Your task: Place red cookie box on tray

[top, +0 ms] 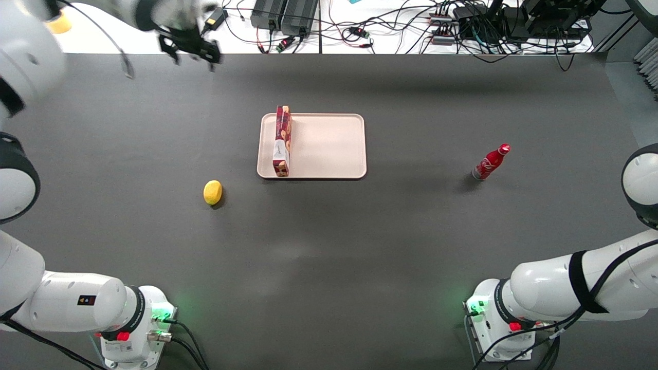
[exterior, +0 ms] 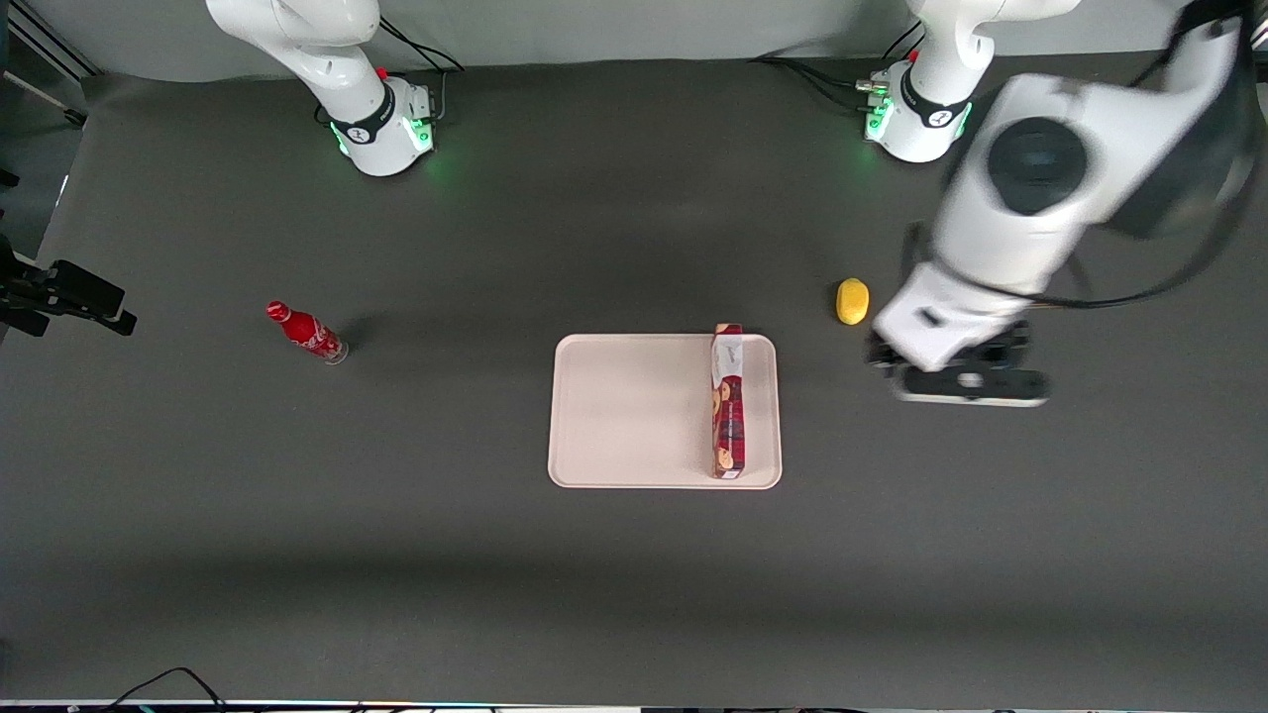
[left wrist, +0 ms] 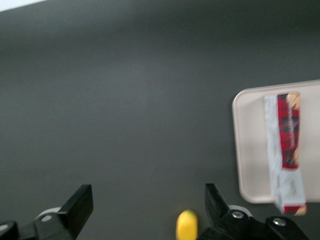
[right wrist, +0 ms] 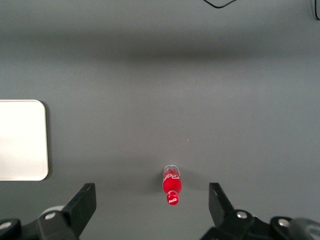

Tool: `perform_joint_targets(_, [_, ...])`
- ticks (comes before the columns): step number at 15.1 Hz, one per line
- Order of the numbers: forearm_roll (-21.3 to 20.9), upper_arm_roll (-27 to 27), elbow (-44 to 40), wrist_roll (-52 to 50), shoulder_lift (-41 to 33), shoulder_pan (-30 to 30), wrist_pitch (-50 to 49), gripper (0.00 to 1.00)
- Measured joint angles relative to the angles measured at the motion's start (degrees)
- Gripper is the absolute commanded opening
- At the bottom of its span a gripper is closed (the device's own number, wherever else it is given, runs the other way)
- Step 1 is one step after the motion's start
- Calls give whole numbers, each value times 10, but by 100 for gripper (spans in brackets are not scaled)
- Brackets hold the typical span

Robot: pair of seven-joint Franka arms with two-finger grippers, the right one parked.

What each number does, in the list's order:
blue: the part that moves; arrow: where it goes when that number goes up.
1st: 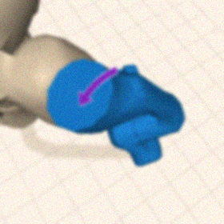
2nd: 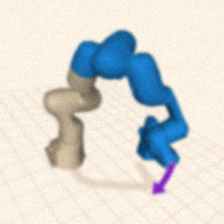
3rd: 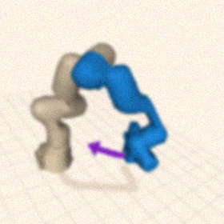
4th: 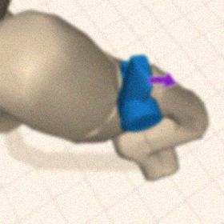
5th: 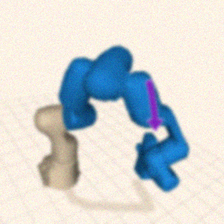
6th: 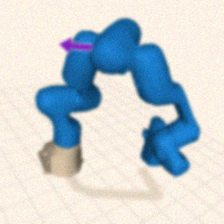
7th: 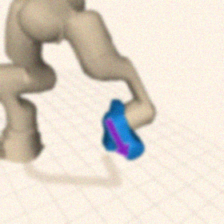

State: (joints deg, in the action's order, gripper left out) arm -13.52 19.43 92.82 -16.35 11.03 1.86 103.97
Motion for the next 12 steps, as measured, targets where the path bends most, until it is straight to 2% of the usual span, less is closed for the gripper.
perform_joint_targets(2, [47,-62,-9,78,-24,-3,-36,100])
perform_joint_targets(4, [67,-104,-9,104,-40,-5,-43,100])
perform_joint_targets(8, [86,-135,4,114,-60,-4,-46,100])
perform_joint_targets(12, [97,-143,45,120,-99,-3,-46,100])
